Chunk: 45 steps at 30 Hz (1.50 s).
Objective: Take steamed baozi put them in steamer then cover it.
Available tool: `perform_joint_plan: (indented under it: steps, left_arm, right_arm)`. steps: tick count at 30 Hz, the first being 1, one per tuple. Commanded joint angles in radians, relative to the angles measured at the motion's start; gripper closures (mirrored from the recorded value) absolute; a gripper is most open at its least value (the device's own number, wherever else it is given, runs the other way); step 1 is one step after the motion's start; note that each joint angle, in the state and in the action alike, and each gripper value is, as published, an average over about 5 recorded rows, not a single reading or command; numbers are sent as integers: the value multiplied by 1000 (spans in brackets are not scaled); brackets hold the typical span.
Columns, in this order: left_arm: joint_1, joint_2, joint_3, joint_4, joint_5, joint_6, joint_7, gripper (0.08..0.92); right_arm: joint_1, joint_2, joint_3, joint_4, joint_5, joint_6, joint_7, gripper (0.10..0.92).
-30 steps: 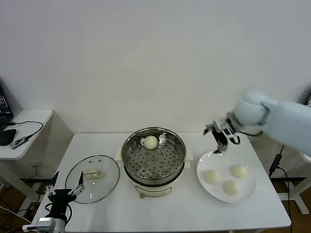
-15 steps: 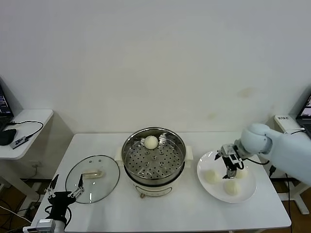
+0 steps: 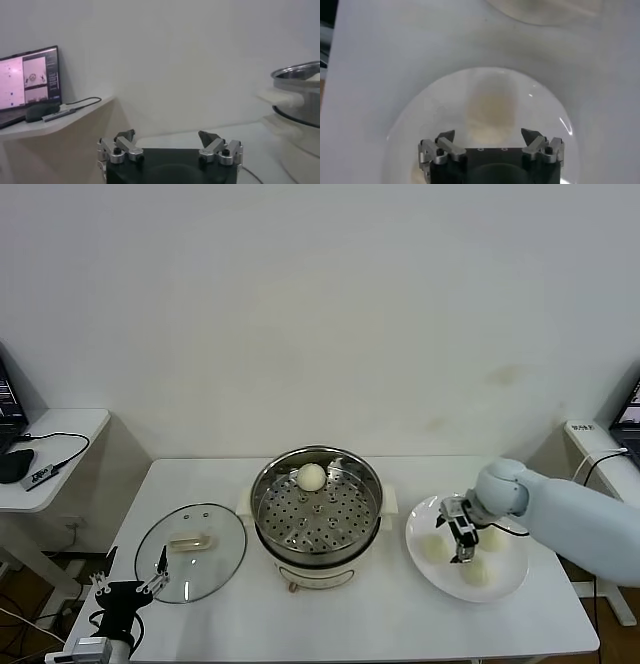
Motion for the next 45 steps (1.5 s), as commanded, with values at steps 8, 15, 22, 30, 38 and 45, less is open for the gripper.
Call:
perform_joint_plan:
  steps: [8, 15, 22, 30, 38, 45]
  left_arm:
    - [-3, -2, 1, 1, 3, 0, 1, 177]
    - [-3, -2, 3, -2, 5, -1, 1, 177]
    - [-4, -1, 6, -10, 1, -1, 1, 177]
    - [-8, -1, 19, -21, 0, -1, 1, 177]
    - [-15, 7, 28, -24, -4, 0, 0, 177]
    - [-20, 12, 24, -25, -8, -1, 2, 177]
  right_arm:
    - [-54, 103, 29, -102, -41, -3, 8, 304]
    - [-30, 84, 37, -86, -29, -4, -10, 395]
    - [160, 3, -21, -10, 47, -11, -58, 406]
    - [485, -35, -182, 55, 185, -32, -76, 398]
    - [722, 110, -302, 91, 364, -96, -41, 389]
    - [723, 301, -316, 89, 524, -187, 38, 389]
